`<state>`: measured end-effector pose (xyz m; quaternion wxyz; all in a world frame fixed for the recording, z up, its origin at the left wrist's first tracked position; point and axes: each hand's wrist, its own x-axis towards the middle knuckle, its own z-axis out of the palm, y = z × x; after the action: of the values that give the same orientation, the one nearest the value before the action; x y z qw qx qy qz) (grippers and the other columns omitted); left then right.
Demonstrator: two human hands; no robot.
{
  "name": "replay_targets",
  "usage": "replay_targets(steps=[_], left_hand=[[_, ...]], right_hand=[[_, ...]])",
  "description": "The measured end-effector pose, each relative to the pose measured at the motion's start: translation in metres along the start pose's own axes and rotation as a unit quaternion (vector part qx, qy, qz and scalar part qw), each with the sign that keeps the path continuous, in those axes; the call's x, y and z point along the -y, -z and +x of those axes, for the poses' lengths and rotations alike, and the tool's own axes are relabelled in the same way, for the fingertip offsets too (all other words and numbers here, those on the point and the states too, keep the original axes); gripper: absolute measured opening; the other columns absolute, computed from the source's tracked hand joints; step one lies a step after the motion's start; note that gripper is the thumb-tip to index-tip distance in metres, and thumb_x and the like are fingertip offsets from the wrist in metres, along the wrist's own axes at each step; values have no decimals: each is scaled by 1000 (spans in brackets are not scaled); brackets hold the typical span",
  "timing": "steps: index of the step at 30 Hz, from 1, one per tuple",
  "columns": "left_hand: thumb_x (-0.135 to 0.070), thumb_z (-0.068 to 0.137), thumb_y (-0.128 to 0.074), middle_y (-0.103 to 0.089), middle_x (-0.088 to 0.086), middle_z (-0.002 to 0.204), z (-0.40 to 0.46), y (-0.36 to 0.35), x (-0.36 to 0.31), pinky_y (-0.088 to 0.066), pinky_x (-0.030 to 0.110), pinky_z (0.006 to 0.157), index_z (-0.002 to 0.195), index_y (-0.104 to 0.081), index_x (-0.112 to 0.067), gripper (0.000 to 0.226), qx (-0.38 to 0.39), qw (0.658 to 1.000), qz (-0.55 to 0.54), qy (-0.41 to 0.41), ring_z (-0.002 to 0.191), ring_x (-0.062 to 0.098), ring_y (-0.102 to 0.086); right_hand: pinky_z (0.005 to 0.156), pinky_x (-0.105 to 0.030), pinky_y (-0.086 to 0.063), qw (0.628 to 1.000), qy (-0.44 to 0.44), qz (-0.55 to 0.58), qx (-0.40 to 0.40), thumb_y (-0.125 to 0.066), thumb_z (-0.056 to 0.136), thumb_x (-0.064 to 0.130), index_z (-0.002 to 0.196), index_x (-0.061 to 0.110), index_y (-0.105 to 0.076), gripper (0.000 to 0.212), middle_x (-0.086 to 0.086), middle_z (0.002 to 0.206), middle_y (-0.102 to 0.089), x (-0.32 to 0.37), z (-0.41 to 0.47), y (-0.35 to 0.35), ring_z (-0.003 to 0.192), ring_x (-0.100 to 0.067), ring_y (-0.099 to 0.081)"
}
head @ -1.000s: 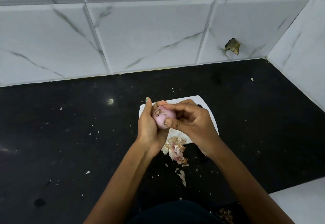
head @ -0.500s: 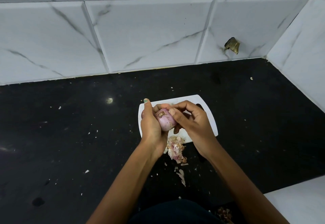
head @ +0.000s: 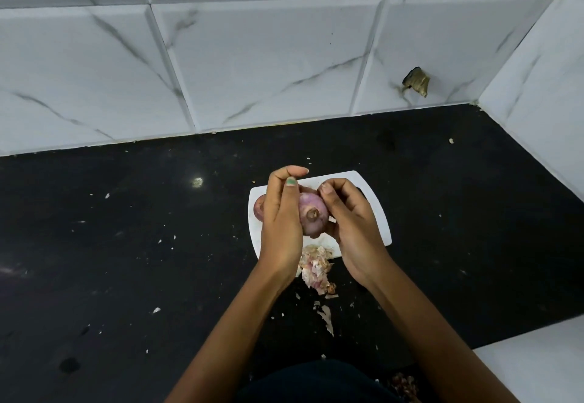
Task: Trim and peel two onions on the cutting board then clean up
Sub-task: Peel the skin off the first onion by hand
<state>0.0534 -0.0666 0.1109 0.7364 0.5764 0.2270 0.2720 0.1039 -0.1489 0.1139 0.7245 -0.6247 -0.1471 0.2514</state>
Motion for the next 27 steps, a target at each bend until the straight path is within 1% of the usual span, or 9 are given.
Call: replay_targets(steps=[4,9,11,14,17,20,22,25,27], left_hand=[[-1,99,-28,-63,-14,80,-6,-4,-2,-50,18,71,99,-55,-16,31,-5,987,73,-143,76,5,-63],[-3,103,-39,-70,-1,83,0,0,-2,-52,21,69,101,-57,-15,22,-46,991,21,-125,77,13,-68],[-9,103,-43,-71,14,92,0,-3,-1,-54,25,70,105,-59,-15,17,-44,992,0,-115,83,20,-70],[-11,105,-33,-70,13,98,-4,-7,3,-53,24,80,108,-61,-4,29,-6,993,16,-113,93,14,-69],[-9,105,-29,-68,5,105,-12,-10,6,-50,17,81,111,-61,3,34,56,995,21,-74,97,5,-66],[-7,104,-35,-67,-1,101,-14,-9,7,-51,18,80,110,-58,-1,24,81,996,6,-38,92,4,-66],[-5,101,-43,-66,-6,94,-14,-10,4,-51,17,76,106,-56,-2,15,96,995,-4,-23,86,2,-65],[-3,98,-50,-67,-14,82,-14,-13,1,-51,17,70,97,-56,-6,7,100,995,-5,-20,79,2,-65],[-4,99,-46,-67,-10,79,-12,-15,0,-51,17,69,90,-59,-6,16,69,997,-7,-20,76,3,-65]], right_hand=[[62,-30,-57,997,-68,-36,-22,-34,103,31,108,12,-60,32,-9,102,-68,4,-4,-7,81,-13,-69],[79,-53,-53,994,-73,-76,-3,-20,98,53,88,28,-66,53,-31,97,-66,9,-11,-15,95,-46,-61],[72,-33,-56,995,-80,-52,-24,-20,98,53,97,26,-67,54,-23,97,-69,5,-10,-16,94,-29,-68],[63,-10,-52,997,-70,-20,-33,-23,99,50,102,24,-64,48,4,89,-70,1,-7,-13,76,4,-68],[71,-11,-52,996,-38,-41,-64,-28,100,45,89,30,-64,41,9,84,-70,-3,-4,-10,77,5,-67],[82,-22,-52,994,-19,-77,-70,-29,101,45,98,28,-67,41,5,90,-72,-5,-5,-8,88,-2,-68],[85,-21,-51,994,-17,-81,-70,-28,100,44,90,34,-63,38,11,84,-70,-5,-7,-6,88,-1,-67],[88,-22,-51,993,-16,-82,-83,-26,100,46,89,37,-59,36,13,89,-68,-6,-7,-6,93,-3,-65],[93,-27,-50,992,-2,-98,-79,-25,99,49,96,32,-65,43,9,91,-72,-8,-7,-8,97,-4,-66]])
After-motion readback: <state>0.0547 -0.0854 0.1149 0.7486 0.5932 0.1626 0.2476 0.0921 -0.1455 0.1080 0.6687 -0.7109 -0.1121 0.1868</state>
